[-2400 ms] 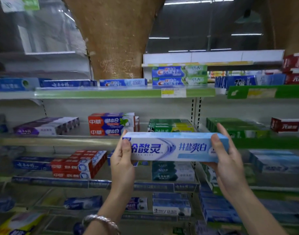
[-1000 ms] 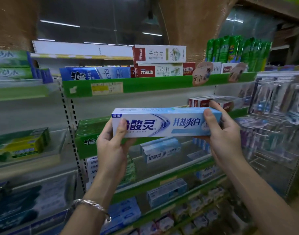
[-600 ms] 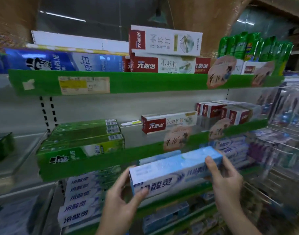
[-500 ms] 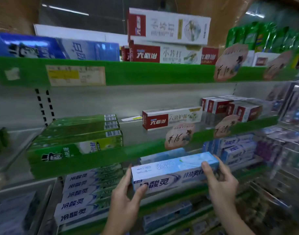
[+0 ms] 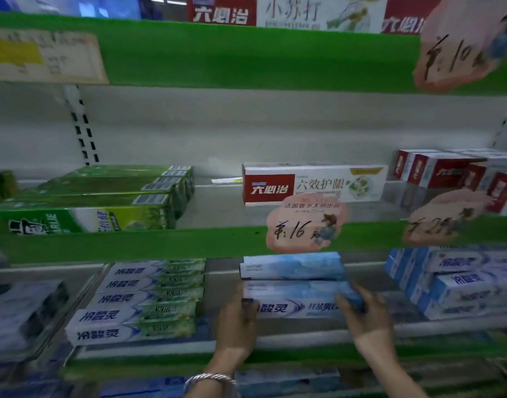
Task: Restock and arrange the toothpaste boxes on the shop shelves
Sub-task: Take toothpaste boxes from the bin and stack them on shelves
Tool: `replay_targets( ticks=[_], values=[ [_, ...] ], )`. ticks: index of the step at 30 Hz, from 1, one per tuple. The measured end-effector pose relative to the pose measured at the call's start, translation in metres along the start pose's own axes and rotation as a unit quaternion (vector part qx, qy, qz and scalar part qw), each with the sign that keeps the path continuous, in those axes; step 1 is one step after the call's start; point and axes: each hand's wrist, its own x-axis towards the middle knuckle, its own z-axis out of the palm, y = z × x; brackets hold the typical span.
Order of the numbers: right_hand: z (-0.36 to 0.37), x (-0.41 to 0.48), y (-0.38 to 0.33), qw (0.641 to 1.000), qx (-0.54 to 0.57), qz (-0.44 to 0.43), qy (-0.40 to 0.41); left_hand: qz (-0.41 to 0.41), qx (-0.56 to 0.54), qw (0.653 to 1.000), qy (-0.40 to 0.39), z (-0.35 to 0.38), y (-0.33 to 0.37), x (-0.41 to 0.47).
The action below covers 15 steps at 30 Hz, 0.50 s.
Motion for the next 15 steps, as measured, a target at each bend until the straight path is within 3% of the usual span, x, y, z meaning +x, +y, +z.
replay_targets(
  ticks=[5, 10, 13, 15],
  values=[
    [-0.006, 0.027, 0.000, 0.996, -0.039, -0.048, -0.067, -0.058, -0.076, 0.994, 0.046, 0.014, 0.004, 0.005],
    [-0.008, 0.033, 0.000, 0.992, -0.037, -0.060, -0.105, -0.059, -0.105, 0.990, 0.070, 0.011, 0.015, 0.005],
    [-0.004, 0.023, -0.007, 0.995, -0.042, -0.081, -0.032, -0.059, -0.135, 0.985, 0.092, 0.008, 0.029, -0.006],
    [-0.002, 0.001, -0.021, 0.990, 0.029, -0.141, 0.014, -0.031, -0.194, 0.974, 0.109, 0.002, 0.054, -0.023]
  ],
)
